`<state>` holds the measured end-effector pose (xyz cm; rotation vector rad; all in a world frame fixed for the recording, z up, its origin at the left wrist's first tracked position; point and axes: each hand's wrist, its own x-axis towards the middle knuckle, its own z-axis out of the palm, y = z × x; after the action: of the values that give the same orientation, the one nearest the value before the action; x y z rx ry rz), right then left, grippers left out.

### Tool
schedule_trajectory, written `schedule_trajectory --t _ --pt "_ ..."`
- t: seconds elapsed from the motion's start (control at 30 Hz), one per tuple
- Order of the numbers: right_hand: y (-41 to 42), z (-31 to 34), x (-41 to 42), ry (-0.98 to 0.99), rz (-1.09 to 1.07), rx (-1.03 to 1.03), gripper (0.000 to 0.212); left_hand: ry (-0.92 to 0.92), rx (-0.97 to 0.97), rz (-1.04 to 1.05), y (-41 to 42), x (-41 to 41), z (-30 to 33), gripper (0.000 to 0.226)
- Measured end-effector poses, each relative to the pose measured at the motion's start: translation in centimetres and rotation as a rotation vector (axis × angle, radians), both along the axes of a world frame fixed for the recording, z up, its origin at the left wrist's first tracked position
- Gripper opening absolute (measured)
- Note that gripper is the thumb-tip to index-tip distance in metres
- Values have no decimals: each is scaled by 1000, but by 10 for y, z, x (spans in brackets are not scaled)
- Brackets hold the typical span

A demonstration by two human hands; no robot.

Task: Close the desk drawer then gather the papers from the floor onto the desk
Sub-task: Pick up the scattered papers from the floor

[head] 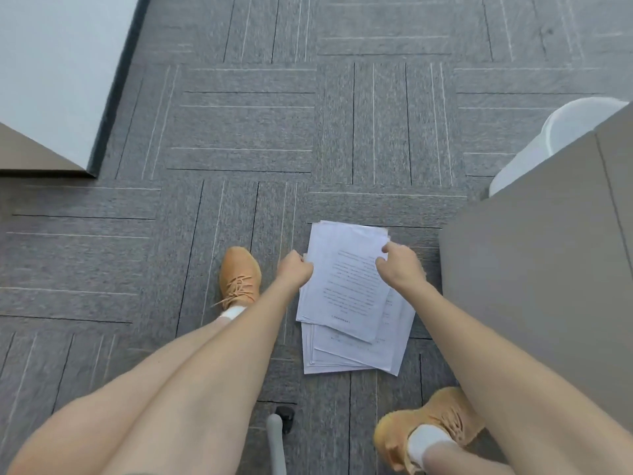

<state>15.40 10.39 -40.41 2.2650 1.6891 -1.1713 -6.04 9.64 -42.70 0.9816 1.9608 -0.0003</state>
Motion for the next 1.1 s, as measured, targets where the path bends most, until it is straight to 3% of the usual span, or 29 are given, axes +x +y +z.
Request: schedule_trajectory --t 0.17,0.3,0.47,0.6,0.8,0.93,1.03,1.1 --pt "-21 -88 21 5 -100 -97 46 52 -79 1 -10 -4 -81 36" --pt "-39 -145 32 -21 -174 -306 54 43 -126 -8 -21 -5 -130 43" --pt "-62 -188 34 -164 -204 -509 80 100 -119 -45 -38 5 -172 46" --pt "-74 -211 27 -179 -220 -428 87 202 -72 -141 -51 13 -187 52" --pt "-82 -210 6 -88 -229 -289 84 142 -70 -120 -67 26 -183 49" --pt "-87 -205 9 -59 -225 -157 76 208 -38 -5 -69 21 -181 42" --pt "-86 -206 16 -91 -240 -131 77 164 -106 176 -60 19 -180 62" --pt "-86 -207 16 -74 -214 -173 80 112 -115 255 -53 20 -179 63"
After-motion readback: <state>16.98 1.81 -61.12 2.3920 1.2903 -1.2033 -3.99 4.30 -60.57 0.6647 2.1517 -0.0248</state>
